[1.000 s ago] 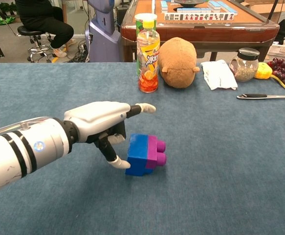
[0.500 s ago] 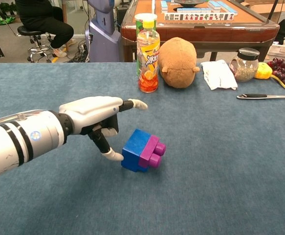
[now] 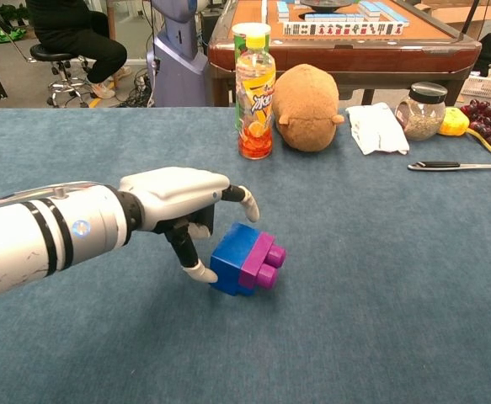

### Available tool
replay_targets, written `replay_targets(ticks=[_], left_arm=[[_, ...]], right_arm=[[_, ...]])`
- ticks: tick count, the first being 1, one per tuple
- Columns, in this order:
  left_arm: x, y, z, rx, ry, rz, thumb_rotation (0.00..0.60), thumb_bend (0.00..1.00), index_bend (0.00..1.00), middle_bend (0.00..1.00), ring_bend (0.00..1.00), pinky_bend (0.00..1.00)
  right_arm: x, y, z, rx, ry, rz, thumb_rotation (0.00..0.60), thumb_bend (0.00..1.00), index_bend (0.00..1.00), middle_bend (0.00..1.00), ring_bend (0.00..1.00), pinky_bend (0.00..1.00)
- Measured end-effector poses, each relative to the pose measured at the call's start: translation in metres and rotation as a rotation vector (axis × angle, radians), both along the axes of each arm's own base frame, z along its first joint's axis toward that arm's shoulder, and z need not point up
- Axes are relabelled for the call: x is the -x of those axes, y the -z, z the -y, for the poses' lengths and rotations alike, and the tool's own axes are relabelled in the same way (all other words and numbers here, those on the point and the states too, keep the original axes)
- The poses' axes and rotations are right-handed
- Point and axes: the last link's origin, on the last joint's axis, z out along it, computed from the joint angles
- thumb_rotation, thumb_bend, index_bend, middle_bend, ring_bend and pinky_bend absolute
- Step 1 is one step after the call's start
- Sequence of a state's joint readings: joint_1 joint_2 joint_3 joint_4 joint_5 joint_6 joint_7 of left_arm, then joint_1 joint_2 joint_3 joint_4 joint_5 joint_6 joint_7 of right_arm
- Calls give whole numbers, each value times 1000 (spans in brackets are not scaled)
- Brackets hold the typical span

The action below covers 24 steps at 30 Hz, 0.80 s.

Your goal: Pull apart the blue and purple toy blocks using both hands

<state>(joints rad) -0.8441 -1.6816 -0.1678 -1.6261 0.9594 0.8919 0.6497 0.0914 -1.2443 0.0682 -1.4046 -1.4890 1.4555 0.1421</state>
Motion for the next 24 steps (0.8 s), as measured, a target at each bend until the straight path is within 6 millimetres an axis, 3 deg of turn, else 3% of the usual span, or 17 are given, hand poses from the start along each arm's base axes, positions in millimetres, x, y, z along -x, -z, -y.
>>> replay_targets(ticks=[19,24], left_arm=[[0,-2,1,-17,-29,-3,600,0,550,1000,1000,1000],[1,-7,0,-39,-33,28,600,0,591,1000,1000,1000]], right_arm=[[-2,5,3,-16,-8,6,600,9,97,282,182,391],[-8,4,6,-13,-31,27,600,9,125,328,224,426]])
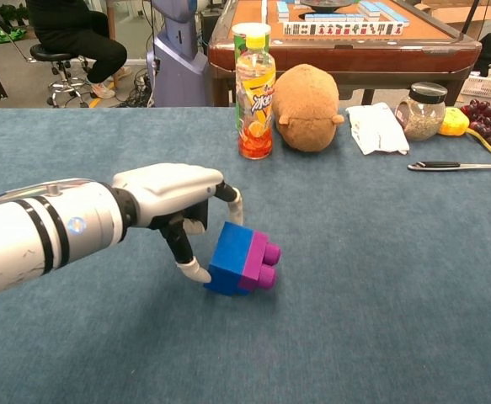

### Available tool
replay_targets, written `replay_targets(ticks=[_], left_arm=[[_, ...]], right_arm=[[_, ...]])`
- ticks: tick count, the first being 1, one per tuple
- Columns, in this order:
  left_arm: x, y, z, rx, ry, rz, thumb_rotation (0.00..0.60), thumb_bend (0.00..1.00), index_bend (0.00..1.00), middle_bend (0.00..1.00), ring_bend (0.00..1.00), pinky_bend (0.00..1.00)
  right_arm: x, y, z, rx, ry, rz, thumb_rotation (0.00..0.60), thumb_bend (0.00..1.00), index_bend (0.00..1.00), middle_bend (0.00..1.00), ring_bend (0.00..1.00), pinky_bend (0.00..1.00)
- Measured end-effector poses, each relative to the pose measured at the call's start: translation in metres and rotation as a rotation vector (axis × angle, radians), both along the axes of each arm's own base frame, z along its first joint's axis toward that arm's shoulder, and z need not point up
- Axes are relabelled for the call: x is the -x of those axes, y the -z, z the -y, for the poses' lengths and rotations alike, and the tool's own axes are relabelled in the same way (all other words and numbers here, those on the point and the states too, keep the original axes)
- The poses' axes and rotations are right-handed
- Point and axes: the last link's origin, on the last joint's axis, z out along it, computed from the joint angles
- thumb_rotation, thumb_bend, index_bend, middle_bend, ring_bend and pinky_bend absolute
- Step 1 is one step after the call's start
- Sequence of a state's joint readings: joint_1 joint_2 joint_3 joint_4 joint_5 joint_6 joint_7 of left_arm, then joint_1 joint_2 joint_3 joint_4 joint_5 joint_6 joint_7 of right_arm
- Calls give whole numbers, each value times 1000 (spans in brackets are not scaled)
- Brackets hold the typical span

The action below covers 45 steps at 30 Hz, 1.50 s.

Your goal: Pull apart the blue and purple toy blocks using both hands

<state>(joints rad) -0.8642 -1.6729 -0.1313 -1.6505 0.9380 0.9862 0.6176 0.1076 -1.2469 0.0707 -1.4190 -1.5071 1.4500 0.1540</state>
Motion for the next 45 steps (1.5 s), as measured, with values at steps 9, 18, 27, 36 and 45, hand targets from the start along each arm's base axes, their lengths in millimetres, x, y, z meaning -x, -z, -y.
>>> replay_targets(ticks=[9,18,27,36,45], left_arm=[[1,-13,-2,-20,-60,83,600,0,621,1000,1000,1000],[2,-32,-9,-46,-224,289,600,0,624,1000,1000,1000],[4,-48,-17,-112,-372,494,600,0,616,1000,1000,1000],[2,-66,-24,-155,-457,694,600,0,617,1000,1000,1000],[-2,-77,-23,-196,-431,719,600,0,615,1000,1000,1000]], right_arm=[[-33,-2,11,-18,-74,114,600,14,244,674,607,726],[-90,-11,35,-72,-180,179,600,14,300,994,963,999],[-144,-15,69,-159,-241,204,600,0,301,1000,1000,1000],[-187,-10,99,-273,-251,252,600,0,301,1000,1000,1000],[-225,2,127,-414,-238,343,600,0,301,1000,1000,1000]])
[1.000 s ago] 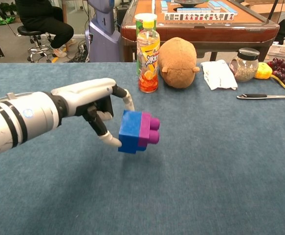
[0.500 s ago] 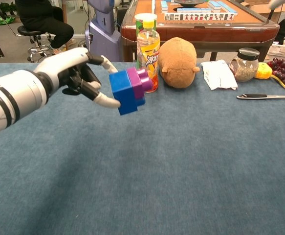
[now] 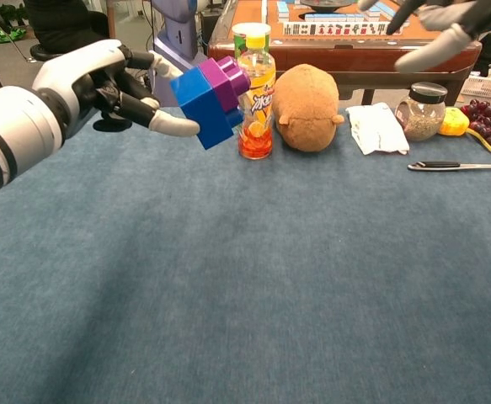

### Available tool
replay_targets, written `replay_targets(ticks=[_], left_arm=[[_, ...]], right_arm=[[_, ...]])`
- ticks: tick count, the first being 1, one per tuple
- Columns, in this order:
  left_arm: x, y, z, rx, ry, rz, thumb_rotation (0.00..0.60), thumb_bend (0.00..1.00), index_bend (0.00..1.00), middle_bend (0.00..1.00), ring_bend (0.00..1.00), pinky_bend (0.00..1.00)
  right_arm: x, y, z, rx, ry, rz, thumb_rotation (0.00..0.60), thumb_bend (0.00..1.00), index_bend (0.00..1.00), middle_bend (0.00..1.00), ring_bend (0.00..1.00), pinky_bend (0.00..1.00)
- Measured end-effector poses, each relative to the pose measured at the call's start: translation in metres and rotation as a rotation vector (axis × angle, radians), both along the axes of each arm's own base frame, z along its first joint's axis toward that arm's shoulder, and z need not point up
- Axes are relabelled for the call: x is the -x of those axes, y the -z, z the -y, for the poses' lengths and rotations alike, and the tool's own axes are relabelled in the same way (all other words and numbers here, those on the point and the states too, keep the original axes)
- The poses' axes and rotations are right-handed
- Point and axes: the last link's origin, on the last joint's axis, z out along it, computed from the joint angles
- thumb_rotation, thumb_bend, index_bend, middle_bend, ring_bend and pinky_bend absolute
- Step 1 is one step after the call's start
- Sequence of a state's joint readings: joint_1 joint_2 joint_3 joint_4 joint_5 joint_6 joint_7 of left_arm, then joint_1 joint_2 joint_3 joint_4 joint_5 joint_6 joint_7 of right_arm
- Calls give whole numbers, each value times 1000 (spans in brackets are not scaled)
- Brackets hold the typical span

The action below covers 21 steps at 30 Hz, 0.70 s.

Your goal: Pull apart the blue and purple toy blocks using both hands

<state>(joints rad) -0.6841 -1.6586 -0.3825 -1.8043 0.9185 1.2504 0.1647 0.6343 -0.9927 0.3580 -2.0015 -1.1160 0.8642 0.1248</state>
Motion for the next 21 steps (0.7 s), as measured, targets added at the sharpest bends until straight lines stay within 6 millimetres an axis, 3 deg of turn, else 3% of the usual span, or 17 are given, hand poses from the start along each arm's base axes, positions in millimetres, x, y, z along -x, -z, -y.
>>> replay_targets(ticks=[11,21], left_arm=[[-4,-7,0,-27,21,-8,600,0,614,1000,1000,1000],[-1,-5,2,-8,17,40,600,0,623,1000,1000,1000]], right_arm=[[-34,23,29,-81,18,100,600,0,283,1000,1000,1000],[-53,49,38,-131,1,104,600,0,282,1000,1000,1000]])
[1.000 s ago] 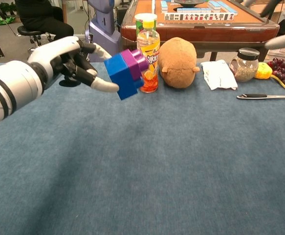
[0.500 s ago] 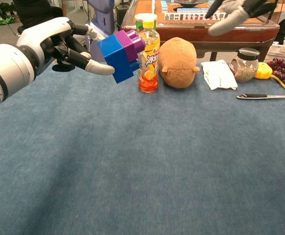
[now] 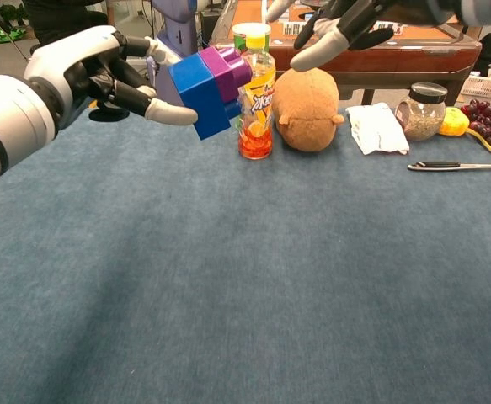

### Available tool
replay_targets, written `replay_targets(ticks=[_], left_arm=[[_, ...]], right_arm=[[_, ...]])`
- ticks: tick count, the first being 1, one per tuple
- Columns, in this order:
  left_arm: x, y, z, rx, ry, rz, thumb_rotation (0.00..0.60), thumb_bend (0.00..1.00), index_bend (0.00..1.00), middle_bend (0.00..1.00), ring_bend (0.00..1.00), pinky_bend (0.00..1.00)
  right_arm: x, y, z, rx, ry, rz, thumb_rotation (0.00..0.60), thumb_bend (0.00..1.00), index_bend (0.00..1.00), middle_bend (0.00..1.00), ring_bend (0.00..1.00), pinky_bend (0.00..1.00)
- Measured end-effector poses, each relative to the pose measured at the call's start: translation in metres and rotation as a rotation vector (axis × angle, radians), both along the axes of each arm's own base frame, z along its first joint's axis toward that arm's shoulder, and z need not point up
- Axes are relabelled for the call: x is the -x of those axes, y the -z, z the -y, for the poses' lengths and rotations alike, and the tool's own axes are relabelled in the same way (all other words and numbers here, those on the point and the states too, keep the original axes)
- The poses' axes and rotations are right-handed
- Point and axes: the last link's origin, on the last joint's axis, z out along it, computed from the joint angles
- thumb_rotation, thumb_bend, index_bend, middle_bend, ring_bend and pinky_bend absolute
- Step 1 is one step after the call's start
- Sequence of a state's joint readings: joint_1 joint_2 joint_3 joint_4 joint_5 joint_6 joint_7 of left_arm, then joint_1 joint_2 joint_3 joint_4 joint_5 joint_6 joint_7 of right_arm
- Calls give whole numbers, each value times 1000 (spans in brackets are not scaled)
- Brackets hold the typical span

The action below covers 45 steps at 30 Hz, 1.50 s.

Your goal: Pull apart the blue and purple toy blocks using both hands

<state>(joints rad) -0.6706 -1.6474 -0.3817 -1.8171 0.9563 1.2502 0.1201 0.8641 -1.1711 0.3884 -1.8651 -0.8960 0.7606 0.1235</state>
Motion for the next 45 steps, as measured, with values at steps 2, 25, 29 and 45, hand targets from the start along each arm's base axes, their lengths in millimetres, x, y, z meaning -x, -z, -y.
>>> replay_targets(ticks=[2,25,29,45], left_arm=[[1,0,0,9,-3,16,600,0,627,1000,1000,1000],[6,0,4,38,-6,66,600,0,639,1000,1000,1000],[7,1,4,38,-6,62,600,0,639,1000,1000,1000],[6,0,7,29,20,74,600,0,646,1000,1000,1000]], right_arm=[[-2,4,1,-5,-1,0,600,0,282,1000,1000,1000],[-22,31,6,-118,10,70,600,0,239,1000,1000,1000],[-23,34,8,-143,14,80,600,0,222,1000,1000,1000],[-25,41,12,-160,12,116,600,0,209,1000,1000,1000]])
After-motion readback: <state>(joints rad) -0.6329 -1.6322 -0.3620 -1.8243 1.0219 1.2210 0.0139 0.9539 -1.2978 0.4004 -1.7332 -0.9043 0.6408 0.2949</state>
